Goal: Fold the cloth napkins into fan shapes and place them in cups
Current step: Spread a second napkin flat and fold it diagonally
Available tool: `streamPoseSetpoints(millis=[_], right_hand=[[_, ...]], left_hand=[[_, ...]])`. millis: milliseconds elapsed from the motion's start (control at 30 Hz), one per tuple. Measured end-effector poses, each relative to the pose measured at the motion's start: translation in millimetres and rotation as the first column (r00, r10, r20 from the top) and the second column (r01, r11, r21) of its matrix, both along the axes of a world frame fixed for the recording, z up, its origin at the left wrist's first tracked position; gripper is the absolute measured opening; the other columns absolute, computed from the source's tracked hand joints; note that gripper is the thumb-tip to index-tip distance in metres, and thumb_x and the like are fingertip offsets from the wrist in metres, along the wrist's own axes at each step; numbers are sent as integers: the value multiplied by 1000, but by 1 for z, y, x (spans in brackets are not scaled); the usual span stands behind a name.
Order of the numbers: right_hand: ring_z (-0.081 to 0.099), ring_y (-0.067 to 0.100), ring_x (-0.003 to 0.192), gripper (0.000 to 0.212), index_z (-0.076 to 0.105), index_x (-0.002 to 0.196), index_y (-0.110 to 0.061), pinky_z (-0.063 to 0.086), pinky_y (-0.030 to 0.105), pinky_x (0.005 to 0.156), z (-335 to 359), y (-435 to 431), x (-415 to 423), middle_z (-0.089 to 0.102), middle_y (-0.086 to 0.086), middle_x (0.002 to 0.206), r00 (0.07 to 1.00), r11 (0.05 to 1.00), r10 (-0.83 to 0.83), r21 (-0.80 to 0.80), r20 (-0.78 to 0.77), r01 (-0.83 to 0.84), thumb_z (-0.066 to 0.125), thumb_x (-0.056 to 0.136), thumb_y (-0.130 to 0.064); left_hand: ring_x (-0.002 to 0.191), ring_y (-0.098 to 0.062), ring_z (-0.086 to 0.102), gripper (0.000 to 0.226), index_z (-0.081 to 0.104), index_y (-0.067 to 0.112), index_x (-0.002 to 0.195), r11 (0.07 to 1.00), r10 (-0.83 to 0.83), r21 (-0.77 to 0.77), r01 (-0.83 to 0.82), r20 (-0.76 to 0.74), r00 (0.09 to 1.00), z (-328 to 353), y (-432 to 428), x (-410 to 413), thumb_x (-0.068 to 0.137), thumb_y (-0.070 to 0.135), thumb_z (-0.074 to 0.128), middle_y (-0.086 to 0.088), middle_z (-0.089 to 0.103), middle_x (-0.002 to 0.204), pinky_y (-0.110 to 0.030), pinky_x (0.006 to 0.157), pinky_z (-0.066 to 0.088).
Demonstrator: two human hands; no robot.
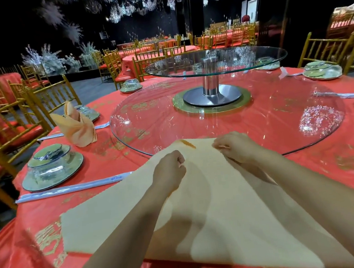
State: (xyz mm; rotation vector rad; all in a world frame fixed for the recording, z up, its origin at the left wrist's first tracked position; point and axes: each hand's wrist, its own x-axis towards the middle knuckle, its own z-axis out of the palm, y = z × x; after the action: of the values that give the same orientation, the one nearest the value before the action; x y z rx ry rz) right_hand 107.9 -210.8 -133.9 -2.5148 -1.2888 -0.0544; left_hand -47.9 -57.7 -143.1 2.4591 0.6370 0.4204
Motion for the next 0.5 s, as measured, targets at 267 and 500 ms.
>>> streamPoseSetpoints(millis=[267,500], right_hand=[[54,17,99,14,72,93,-14,41,36,93,-12,-1,3,65,-3,101,992,969,-10,246,-126,41,59,87,-15],[40,-2,45,32,53,63,-9,36,16,54,19,-3,-13,47,-6,55,849,816,87,527,-521,240,51,94,-16]], left_hand=[[92,-21,59,20,51,20,98,998,48,-49,-48,-6,999,5,-14,25,85,31,62,5,59,91,-31,91,27],[109,-20,46,5,62,20,80,995,-63,-56,79,246,967,8,-16,28,83,21,66,6,52,103,-30,90,33]])
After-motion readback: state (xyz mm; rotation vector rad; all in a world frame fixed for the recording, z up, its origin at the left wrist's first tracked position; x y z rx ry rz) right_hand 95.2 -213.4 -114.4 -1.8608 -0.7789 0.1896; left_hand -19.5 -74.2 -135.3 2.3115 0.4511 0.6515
